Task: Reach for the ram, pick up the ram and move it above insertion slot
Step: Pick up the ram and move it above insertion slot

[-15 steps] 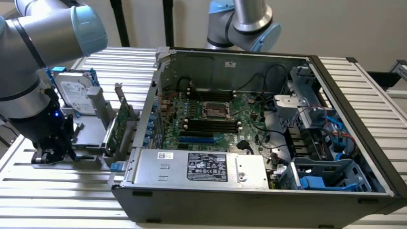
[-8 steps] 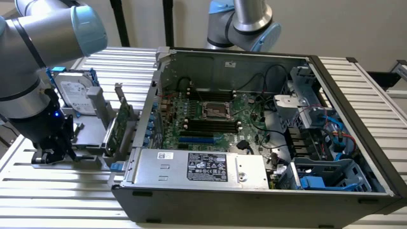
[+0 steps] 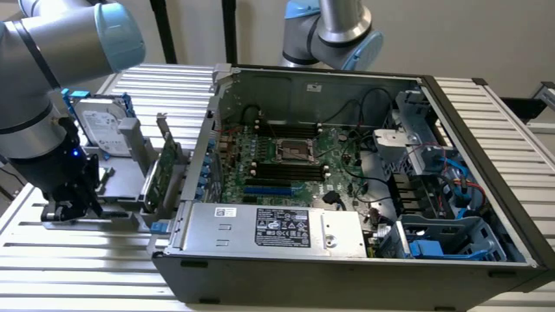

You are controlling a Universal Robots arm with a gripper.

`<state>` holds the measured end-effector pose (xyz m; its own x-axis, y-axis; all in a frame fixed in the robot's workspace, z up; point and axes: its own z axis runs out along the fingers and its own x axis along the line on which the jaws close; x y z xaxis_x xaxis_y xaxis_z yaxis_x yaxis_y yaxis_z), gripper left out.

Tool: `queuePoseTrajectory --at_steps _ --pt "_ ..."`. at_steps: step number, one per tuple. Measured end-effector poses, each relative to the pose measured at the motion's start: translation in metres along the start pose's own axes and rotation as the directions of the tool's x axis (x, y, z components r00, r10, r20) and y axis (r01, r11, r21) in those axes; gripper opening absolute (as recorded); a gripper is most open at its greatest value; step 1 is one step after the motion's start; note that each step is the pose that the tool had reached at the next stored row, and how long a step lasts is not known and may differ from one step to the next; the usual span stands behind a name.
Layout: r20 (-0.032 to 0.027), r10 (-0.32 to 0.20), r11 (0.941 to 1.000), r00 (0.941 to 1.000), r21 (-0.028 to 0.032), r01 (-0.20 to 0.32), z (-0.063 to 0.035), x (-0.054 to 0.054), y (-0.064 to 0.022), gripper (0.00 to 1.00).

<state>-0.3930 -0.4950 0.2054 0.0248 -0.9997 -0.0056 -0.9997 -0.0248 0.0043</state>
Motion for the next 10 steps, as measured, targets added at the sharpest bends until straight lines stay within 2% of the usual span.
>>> queuePoseTrajectory --at_steps 4,10 --pt "0.0000 0.000 1.0000 1.0000 -0.0001 0.000 -0.0119 0.000 0.0001 0.13" --pt "0.0000 0.000 1.0000 1.0000 -0.0002 0.000 -0.0393 0.000 0.0000 0.13"
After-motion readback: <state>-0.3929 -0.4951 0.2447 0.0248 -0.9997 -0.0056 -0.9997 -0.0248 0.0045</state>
